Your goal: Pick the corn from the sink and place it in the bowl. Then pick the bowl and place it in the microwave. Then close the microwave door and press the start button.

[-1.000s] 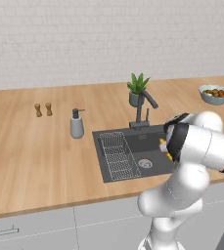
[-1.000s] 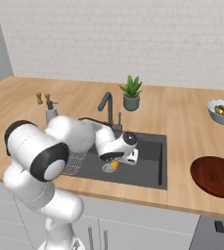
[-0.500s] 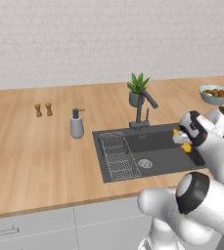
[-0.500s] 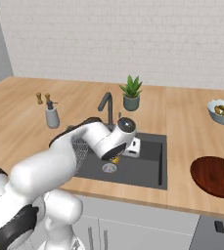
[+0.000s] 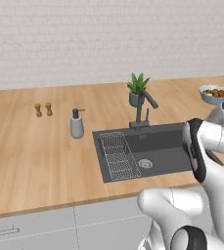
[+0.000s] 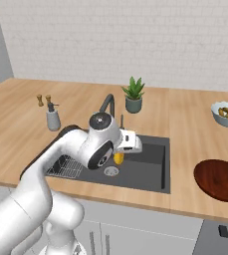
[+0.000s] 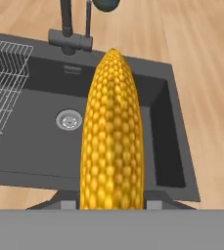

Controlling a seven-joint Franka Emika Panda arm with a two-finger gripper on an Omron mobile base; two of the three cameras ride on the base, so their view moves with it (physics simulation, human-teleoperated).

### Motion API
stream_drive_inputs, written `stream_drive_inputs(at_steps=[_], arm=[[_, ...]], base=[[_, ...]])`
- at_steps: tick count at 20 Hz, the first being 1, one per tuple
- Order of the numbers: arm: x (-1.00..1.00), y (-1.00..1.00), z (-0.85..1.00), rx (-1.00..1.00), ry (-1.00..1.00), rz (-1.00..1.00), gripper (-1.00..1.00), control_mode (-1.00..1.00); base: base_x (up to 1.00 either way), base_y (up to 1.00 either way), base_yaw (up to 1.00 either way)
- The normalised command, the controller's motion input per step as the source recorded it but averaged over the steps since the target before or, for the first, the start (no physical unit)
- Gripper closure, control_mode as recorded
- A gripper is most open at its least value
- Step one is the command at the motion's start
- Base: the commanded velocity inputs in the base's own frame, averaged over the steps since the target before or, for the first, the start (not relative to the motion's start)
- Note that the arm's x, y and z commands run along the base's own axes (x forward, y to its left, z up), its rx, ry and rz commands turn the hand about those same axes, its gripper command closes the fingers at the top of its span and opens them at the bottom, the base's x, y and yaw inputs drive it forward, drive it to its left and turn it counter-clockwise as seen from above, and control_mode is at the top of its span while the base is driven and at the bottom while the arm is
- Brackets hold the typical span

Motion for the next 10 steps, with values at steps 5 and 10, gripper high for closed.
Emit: stream_drive_inputs(at_steps=[5,10], arm=[[-0.19,-0.61,0.59,-0.17,0.12,-0.04,1.0,-1.0],[-0.07,-0.77,0.55,0.0,0.13,-0.17,1.0,-1.0]], base=[[0.0,0.0,0.0],[0.0,0.0,0.0]])
